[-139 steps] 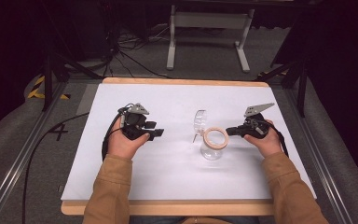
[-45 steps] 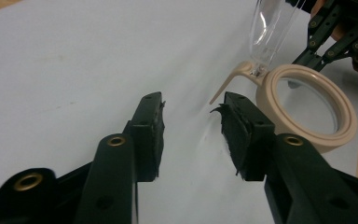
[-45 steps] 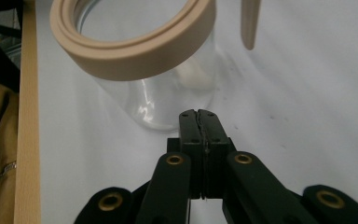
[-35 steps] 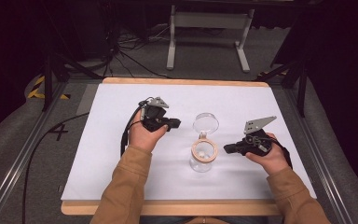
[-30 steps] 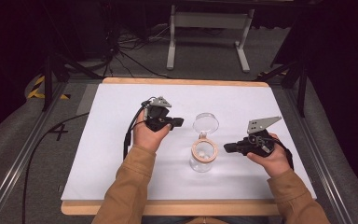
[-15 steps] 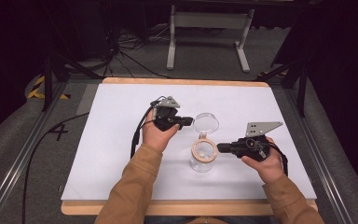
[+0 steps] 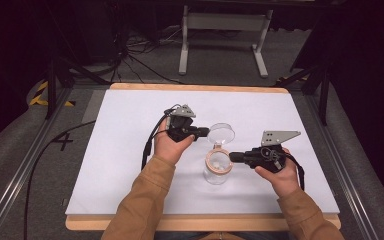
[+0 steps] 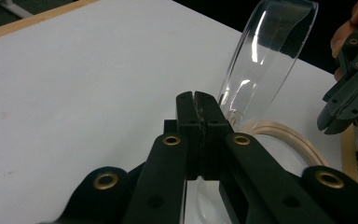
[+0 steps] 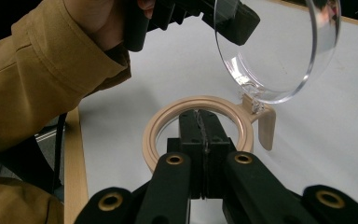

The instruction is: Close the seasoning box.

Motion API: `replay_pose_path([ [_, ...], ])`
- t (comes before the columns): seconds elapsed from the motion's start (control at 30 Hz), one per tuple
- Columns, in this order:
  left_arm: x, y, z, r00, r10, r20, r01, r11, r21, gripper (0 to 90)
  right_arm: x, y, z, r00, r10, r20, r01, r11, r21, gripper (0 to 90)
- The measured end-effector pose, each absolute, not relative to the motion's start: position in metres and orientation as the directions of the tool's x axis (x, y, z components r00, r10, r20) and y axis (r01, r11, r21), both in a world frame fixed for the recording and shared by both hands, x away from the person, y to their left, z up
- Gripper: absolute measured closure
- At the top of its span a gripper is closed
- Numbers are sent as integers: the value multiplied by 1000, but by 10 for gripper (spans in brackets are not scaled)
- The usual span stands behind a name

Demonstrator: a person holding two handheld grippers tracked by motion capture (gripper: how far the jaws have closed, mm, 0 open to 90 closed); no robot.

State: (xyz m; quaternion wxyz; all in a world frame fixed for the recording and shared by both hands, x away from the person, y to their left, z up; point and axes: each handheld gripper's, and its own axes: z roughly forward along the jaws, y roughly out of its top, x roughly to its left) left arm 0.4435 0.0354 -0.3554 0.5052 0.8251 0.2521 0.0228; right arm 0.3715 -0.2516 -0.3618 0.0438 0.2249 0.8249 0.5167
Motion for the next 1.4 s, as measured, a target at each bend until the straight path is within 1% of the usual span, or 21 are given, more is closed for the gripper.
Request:
replay_pose_path([
  [0.1, 441, 36, -355, 875, 429, -225, 397, -370, 840, 897, 371, -250, -361, -898, 408, 162, 323, 365, 873, 900],
  [0.2, 440, 37, -353, 888, 407, -216, 385, -401, 831, 890, 371, -248, -359, -901, 403, 158, 318, 370, 873, 900],
  [0.43, 436, 36, -351, 901, 380, -210, 373, -431, 822, 871, 370, -245, -356, -908, 393, 148, 303, 372, 877, 900],
  [0.6, 436, 37, -350, 899, 388, -202, 371, -433, 822, 862, 368, -243, -355, -912, 380, 154, 306, 379, 873, 900],
  [0.7, 436, 40, -349, 896, 403, -189, 372, -446, 814, 818, 366, -241, -353, -917, 366, 156, 307, 400, 863, 900],
  [0.73, 436, 43, -347, 892, 420, -166, 367, -462, 807, 812, 365, -240, -353, -919, 368, 143, 301, 419, 856, 900],
  [0.83, 436, 49, -345, 890, 428, -156, 368, -475, 799, 806, 363, -238, -353, -918, 374, 135, 305, 443, 843, 900],
  [0.97, 436, 58, -342, 882, 444, -161, 384, -476, 791, 790, 362, -236, -352, -915, 376, 147, 324, 466, 823, 900],
  [1.17, 436, 63, -341, 879, 447, -167, 398, -494, 773, 718, 359, -231, -352, -921, 367, 134, 324, 525, 787, 900],
  [1.4, 436, 61, -342, 881, 442, -167, 401, -514, 758, 699, 359, -230, -353, -925, 351, 149, 335, 559, 758, 900],
])
